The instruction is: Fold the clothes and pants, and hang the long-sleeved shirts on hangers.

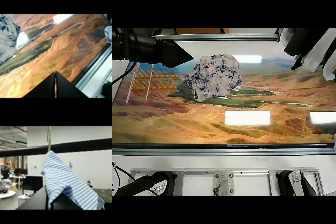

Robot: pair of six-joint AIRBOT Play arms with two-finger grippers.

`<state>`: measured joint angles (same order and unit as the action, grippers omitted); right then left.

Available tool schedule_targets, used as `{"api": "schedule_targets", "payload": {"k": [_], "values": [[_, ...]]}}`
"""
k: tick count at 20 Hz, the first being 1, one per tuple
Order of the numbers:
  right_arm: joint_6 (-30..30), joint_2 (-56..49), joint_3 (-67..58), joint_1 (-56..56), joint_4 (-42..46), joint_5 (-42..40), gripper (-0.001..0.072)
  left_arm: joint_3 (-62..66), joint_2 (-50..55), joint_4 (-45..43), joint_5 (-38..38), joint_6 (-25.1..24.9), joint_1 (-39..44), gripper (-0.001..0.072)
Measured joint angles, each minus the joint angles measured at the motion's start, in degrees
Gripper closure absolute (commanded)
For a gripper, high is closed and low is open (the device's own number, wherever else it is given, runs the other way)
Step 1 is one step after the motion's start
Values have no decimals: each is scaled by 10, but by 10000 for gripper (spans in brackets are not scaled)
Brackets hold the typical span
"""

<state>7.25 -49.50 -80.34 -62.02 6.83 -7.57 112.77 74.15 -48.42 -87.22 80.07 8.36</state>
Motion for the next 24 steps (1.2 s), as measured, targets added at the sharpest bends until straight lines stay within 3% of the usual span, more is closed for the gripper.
{"api": "schedule_targets", "payload": {"k": [12, 13, 14, 15, 24], "values": [[0, -25, 0, -28, -32, 42, 685, 0, 0, 0, -2, 4, 0, 695], [0, -26, 0, -28, -32, 52, 589, 0, 0, 0, -2, 4, 0, 695], [0, -26, 0, -29, -32, 63, 381, 0, 0, 0, -2, 4, 0, 695], [0, -26, 0, -29, -32, 74, 263, 0, 0, 0, -2, 4, 0, 695], [4, 22, 0, -28, -34, 107, 259, 0, 0, 0, -1, 2, 0, 695]]}}
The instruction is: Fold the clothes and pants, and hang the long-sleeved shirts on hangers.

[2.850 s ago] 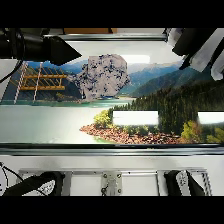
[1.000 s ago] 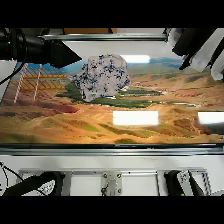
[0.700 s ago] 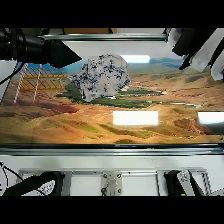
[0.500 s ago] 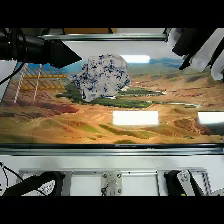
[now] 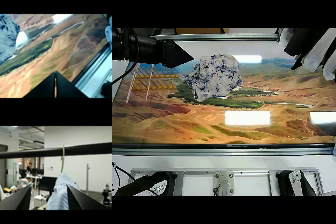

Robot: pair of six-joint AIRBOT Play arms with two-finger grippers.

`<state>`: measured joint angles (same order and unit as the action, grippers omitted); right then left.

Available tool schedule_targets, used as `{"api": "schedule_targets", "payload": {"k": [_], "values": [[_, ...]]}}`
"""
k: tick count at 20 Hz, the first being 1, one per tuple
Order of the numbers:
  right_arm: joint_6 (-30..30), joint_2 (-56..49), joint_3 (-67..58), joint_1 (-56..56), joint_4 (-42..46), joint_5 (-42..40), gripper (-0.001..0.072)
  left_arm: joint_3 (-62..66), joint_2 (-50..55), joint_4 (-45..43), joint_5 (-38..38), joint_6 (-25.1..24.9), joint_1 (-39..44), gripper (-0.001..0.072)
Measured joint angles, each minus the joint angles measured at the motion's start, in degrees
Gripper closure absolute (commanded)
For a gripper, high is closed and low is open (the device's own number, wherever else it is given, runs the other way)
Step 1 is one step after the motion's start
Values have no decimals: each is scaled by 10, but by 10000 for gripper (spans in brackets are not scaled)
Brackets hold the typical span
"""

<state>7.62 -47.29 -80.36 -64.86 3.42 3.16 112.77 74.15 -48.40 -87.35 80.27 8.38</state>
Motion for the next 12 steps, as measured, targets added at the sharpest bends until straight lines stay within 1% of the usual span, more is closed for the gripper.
{"api": "schedule_targets", "payload": {"k": [2, 4, 6, 9, 10, 12], "values": [[14, 24, 0, 0, 0, 17, 259, 0, 0, 0, 1, 0, 0, 695], [34, 43, 0, 0, 0, 63, 259, 0, 0, 0, 1, 0, 0, 695], [58, 52, 0, 0, 0, 151, 259, 0, 0, 0, 2, 0, 0, 696], [90, 44, 1, 25, 2, 322, 259, 0, 0, -1, 9, 0, 0, 696], [99, 36, 1, 54, 4, 369, 259, -1, 0, -2, 11, 0, 0, 696], [109, 21, 1, 134, 19, 437, 260, -16, -6, -12, 19, 0, 2, 696]]}}
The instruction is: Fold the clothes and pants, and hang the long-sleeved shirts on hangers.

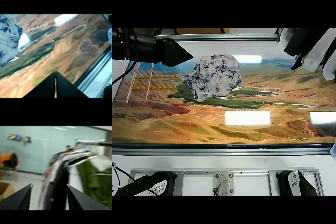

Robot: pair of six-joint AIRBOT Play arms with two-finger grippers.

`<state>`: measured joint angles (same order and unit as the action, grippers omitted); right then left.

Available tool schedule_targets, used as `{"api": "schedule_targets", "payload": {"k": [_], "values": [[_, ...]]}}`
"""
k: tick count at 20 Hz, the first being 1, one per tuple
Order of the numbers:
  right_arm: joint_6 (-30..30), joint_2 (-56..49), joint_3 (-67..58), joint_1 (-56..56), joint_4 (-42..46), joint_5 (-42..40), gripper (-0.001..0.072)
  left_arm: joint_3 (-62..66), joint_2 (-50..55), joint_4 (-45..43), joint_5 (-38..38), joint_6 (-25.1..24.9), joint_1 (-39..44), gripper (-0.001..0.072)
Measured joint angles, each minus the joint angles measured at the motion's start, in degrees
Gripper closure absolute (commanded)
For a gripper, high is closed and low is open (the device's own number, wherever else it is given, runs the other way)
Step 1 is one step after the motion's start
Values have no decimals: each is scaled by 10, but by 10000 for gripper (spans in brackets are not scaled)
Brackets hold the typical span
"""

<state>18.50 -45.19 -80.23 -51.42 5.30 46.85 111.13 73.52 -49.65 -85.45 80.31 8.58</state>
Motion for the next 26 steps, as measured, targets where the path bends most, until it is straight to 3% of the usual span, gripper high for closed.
{"api": "schedule_targets", "payload": {"k": [3, 8, 13, 14, 16, 17, 26], "values": [[31, -26, 0, 184, 83, 69, 260, -75, -33, -22, 33, 1, 8, 696], [156, -85, 9, 490, 299, 141, 260, -251, -107, -41, 108, 1, 14, 696], [262, -141, 57, 648, 396, 181, 264, -362, -152, -45, 148, 1, 15, 695], [275, -149, 64, 664, 403, 186, 310, -375, -157, -46, 153, 0, 15, 695], [292, -158, 74, 683, 412, 191, 627, -396, -167, -46, 158, 0, 15, 696], [296, -161, 76, 690, 413, 195, 696, -404, -172, -46, 160, 0, 15, 695], [310, -168, 83, 704, 420, 218, 697, -455, -197, -47, 169, 0, 15, 695]]}}
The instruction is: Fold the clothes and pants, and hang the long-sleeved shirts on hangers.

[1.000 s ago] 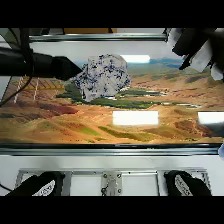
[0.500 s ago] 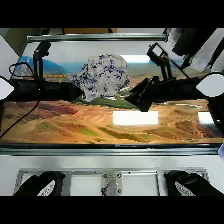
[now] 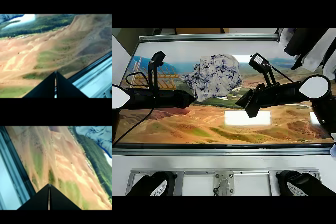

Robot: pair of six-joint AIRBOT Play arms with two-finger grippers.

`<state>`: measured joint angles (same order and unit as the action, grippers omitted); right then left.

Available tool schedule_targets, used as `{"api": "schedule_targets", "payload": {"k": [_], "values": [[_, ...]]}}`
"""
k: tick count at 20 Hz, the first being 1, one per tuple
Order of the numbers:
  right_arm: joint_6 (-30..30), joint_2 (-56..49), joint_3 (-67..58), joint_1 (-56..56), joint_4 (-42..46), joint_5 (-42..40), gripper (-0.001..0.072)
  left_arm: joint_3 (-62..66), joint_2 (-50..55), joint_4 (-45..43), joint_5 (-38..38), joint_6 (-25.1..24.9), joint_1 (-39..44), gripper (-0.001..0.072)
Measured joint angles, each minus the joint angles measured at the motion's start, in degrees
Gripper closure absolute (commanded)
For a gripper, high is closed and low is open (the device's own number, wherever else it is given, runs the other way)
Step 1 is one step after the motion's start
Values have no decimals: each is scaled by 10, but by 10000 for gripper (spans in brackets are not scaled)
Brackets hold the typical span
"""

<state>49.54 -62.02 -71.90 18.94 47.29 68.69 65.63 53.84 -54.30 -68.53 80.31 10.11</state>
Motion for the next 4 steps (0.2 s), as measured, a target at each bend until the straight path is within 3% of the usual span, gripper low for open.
{"api": "schedule_targets", "payload": {"k": [4], "values": [[2, 0, 0, 0, 1, 2, 697, -3, -2, 0, 0, 1, 0, 695]]}}
